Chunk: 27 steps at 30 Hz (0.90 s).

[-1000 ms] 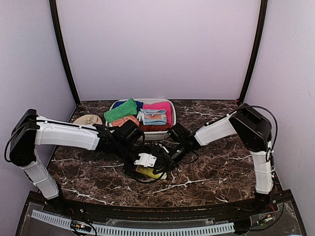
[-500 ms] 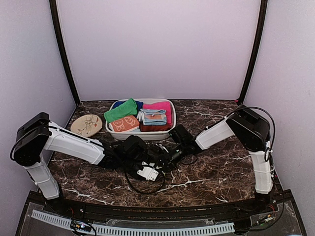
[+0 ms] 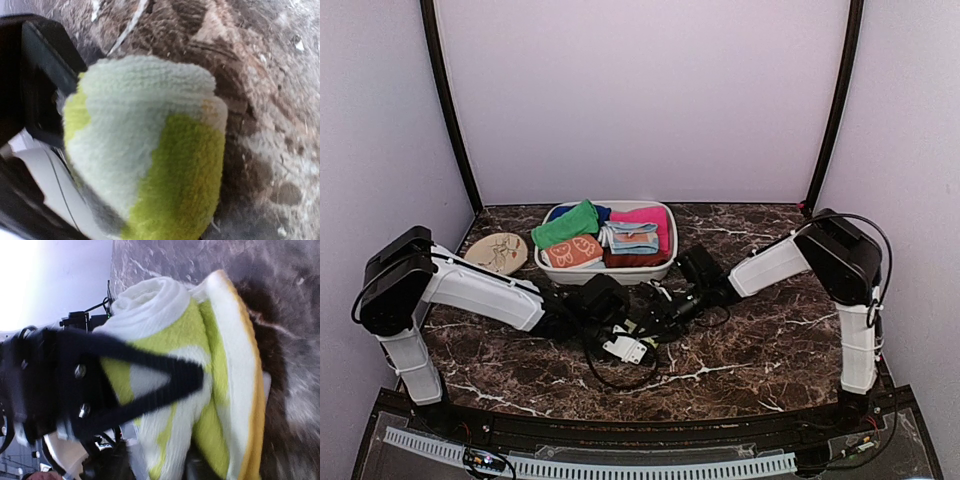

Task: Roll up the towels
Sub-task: Pick up the towel from the center of the board, then place the towel in the storage box.

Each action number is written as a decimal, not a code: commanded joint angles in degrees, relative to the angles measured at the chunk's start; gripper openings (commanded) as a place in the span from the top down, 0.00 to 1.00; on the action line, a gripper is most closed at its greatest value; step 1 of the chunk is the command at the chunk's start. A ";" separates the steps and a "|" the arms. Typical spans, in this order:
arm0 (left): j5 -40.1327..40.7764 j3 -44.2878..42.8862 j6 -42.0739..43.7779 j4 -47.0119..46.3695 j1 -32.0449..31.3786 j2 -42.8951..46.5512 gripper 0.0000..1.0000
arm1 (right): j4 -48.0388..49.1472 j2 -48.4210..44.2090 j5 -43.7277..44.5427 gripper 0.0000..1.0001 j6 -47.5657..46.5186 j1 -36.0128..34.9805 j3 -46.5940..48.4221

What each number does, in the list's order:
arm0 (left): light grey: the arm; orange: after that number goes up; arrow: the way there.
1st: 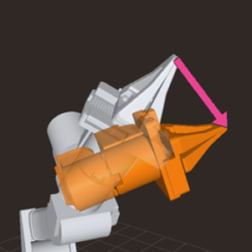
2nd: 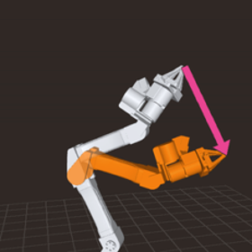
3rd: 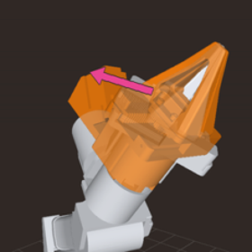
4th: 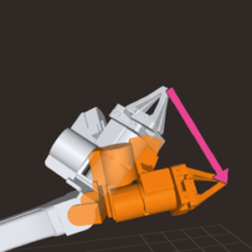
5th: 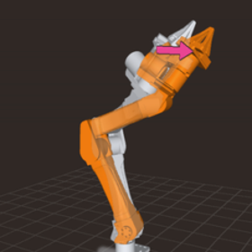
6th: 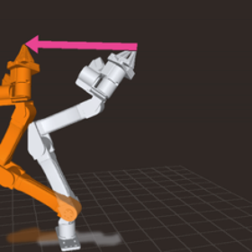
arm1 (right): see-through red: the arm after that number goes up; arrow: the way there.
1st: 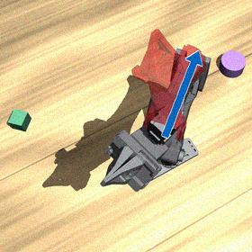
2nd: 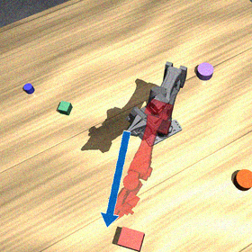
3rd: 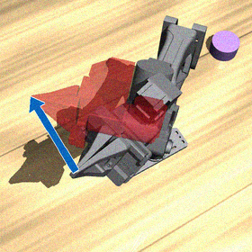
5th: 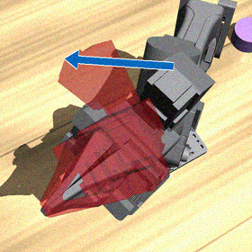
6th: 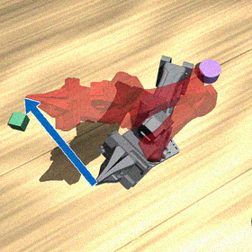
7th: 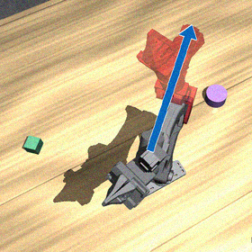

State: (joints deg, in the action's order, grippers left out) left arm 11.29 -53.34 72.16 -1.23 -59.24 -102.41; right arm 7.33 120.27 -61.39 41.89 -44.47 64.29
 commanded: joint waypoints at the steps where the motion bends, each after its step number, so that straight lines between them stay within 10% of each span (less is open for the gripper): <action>1: -5.32 -12.33 -12.86 30.04 4.71 6.44 1.00 | -19.34 -9.08 8.70 0.46 -16.45 5.74 4.52; 9: -15.62 -34.14 -20.51 51.98 15.68 11.14 1.00 | -32.77 -23.41 33.06 0.29 -27.95 12.76 9.43; 17: -1.39 -36.86 -20.02 34.27 21.84 10.13 1.00 | -29.76 -31.30 39.49 0.30 -27.22 13.00 4.70; 27: -1.94 -40.76 -23.03 28.01 22.51 -2.48 1.00 | -26.23 -35.26 42.39 0.30 -26.40 13.01 -3.11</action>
State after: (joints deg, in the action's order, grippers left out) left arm 9.13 -93.03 51.62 29.69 -36.75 -101.36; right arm -21.45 87.26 -21.04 15.51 -31.14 62.61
